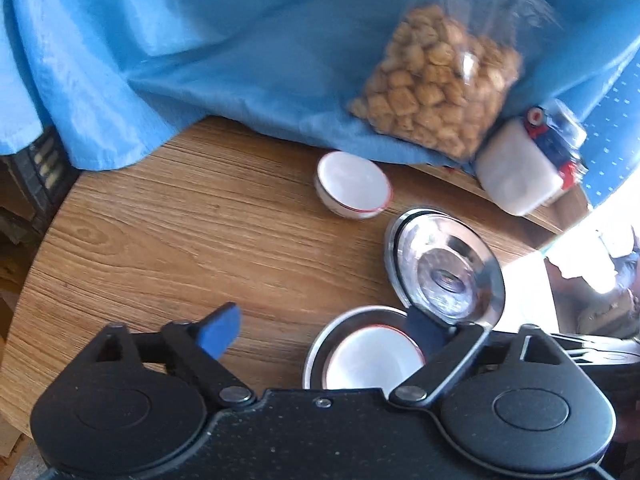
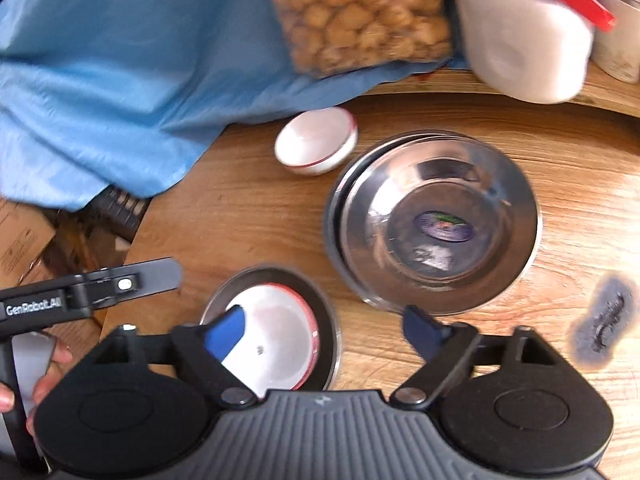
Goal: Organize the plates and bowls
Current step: 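Move both grippers to the rim of the second red-rimmed white bowl, then close both grippers on the second white bowl's rim, then lift the white bowl with both grippers and lower it into the steel bowl, then open both grippers and release the white bowl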
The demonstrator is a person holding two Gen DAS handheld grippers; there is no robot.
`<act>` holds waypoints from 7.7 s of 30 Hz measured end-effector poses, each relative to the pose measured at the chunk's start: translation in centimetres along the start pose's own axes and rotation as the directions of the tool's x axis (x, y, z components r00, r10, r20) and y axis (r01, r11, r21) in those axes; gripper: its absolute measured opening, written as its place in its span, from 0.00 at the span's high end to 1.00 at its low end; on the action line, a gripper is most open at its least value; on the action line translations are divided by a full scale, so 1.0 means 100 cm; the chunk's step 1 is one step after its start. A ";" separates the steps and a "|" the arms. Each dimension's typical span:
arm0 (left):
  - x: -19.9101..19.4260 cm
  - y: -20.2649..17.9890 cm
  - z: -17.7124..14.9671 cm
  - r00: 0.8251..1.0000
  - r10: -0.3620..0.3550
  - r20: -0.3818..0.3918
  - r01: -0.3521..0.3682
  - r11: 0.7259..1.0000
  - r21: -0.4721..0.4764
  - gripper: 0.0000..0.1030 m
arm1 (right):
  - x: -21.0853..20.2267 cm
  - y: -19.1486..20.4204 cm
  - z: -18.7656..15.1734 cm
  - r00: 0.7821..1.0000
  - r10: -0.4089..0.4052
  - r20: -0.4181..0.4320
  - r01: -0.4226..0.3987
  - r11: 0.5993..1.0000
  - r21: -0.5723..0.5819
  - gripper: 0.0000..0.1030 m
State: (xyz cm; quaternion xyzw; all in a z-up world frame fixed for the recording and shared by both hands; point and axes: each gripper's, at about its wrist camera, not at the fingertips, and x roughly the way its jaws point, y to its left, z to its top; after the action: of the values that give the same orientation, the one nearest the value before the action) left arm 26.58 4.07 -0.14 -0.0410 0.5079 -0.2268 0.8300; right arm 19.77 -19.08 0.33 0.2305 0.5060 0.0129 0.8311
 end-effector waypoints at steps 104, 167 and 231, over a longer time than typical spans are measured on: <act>0.143 0.011 0.080 0.994 -0.041 -0.102 0.049 0.995 0.082 0.81 | 0.121 0.020 0.111 1.000 -0.023 -0.008 0.020 0.958 -0.286 0.79; 0.014 -0.022 -0.020 0.996 -0.090 0.002 0.088 0.980 0.176 0.81 | 0.006 0.027 -0.009 0.994 0.081 0.071 -0.057 0.955 -0.291 0.79; 0.017 -0.012 -0.053 0.988 -0.075 -0.132 0.092 0.988 0.126 0.82 | 0.018 0.039 -0.026 0.996 0.014 -0.087 -0.047 0.920 -0.389 0.77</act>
State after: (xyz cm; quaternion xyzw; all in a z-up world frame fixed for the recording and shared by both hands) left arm 22.28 3.11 -3.69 0.0074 0.5414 -0.2966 0.7866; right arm 19.28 -14.15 -0.60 0.0674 0.5237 0.1357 0.8383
